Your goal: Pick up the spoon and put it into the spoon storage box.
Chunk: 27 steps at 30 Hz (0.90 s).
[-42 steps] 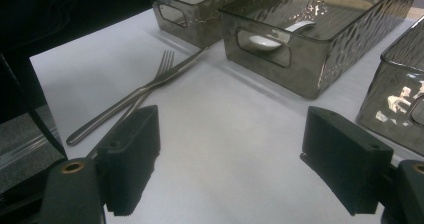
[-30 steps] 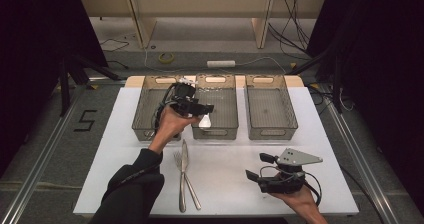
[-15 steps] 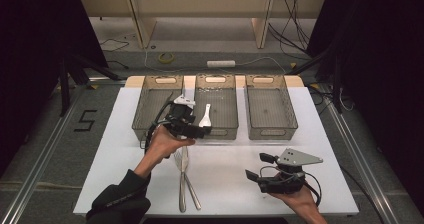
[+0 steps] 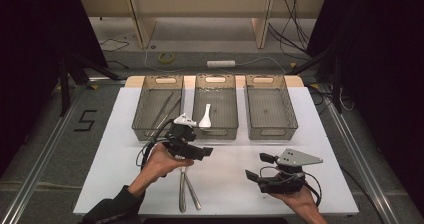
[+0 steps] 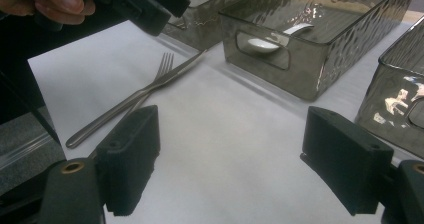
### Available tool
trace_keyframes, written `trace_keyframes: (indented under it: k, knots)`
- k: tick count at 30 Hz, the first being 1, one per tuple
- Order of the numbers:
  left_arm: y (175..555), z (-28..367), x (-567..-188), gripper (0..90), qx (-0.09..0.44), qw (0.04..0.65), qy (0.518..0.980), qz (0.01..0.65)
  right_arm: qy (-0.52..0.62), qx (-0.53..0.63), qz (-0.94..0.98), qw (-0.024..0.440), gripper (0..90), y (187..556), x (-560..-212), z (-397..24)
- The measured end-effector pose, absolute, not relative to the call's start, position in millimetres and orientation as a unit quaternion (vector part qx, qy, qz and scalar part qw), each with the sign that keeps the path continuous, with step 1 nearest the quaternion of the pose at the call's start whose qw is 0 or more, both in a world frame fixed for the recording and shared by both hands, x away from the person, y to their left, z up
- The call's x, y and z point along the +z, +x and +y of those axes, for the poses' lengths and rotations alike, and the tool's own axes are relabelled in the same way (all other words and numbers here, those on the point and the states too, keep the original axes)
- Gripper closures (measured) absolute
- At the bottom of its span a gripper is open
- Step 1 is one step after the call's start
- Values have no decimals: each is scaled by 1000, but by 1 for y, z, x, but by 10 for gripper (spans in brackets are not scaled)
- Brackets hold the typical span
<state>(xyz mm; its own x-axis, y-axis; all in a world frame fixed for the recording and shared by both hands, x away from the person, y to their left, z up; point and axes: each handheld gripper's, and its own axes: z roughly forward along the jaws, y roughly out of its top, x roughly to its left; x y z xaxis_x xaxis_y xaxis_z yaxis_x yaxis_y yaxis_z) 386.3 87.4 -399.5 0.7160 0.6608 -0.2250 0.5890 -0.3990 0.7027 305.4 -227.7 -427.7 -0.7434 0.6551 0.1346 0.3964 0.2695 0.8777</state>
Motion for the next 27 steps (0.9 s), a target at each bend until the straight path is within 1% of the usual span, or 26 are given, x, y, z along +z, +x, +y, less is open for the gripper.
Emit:
trace_keyframes:
  k: [17,27]
  knots:
    - [365,94,-413,173,35,394,851,346,341,504,784,128,238,307,-430,-232]
    - [354,92,-423,173,35,374,863,338,341,506,781,129,238,306,-429,-234]
